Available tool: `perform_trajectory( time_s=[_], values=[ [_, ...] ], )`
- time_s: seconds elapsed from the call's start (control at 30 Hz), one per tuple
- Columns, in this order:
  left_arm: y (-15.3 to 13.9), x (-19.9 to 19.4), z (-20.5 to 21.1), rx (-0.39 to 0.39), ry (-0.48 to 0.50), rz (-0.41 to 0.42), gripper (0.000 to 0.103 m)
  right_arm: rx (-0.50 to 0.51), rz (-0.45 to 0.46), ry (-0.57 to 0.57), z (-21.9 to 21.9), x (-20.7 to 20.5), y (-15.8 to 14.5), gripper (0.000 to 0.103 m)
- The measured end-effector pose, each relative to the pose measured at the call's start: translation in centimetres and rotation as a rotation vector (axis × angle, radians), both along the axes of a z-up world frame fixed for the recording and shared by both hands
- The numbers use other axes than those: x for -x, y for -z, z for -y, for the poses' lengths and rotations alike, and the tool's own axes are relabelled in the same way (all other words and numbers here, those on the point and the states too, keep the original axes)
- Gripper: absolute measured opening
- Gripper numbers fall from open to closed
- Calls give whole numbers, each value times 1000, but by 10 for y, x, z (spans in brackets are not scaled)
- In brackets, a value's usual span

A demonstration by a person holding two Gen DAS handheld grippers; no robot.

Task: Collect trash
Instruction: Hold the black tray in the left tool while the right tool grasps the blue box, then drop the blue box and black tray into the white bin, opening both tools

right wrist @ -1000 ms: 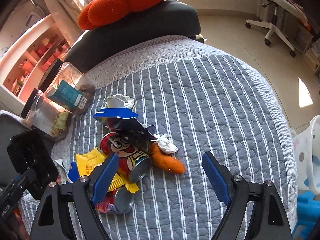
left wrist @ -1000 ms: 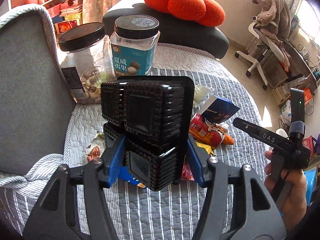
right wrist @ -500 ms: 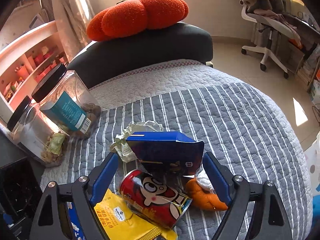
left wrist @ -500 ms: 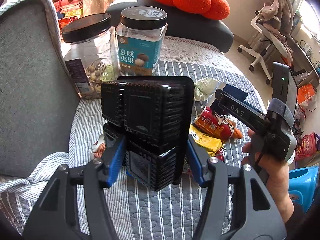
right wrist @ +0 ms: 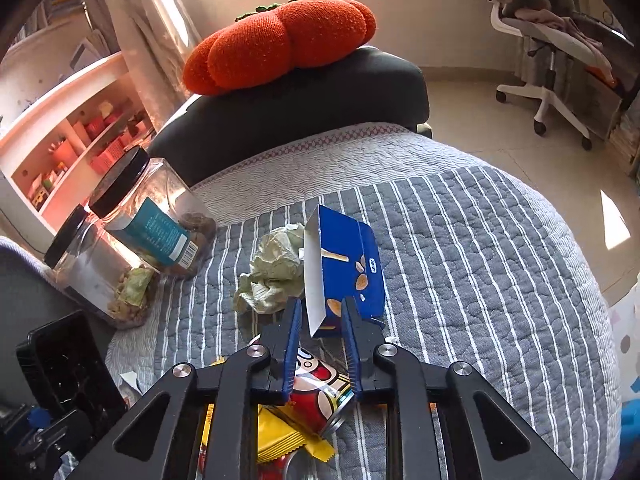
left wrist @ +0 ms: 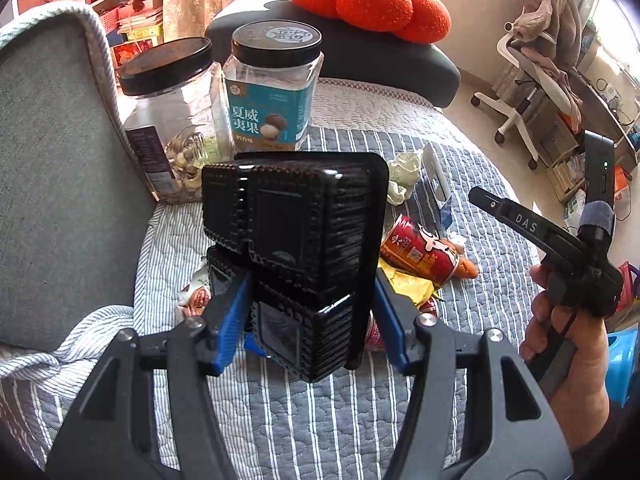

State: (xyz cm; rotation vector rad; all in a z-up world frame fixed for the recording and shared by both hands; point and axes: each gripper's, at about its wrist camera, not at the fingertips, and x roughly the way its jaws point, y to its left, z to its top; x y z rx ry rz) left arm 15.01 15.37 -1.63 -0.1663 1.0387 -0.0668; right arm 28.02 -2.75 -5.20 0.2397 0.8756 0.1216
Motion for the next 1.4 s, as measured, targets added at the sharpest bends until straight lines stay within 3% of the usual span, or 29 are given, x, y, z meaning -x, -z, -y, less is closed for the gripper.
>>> perform_trajectory(
  time_s=[0.07,0.13,0.17,0.2,0.4,0.57,0.73,0.87,1.1,1.4],
  values=[
    [-1,0,2,1,0,4,60,-18,-12,11,10,3,-3,22],
    [0,-1,2,0,-7,5,60,-29,-10,37,18,6,-4,49],
    [0,-2,1,-1,-11,5,60,-38,-6,53,20,7,-3,79],
    [1,-2,0,-1,-14,2,60,-51,2,63,22,8,-3,90],
    [6,-3,-7,2,-30,-15,60,-37,-45,36,12,-14,18,90],
    [10,-7,-13,29,-43,-31,60,-167,-95,85,33,-40,48,88],
    [16,-16,-10,19,-23,-47,60,-254,-137,94,39,-58,78,80],
    [21,-20,-10,3,-26,-63,60,-227,-155,48,24,-65,88,68],
    [20,-23,-7,-13,-34,-62,60,-194,-158,43,22,-56,75,64],
    [0,-27,32,14,8,1,60,-89,-94,-5,45,-12,13,64]
  ],
)
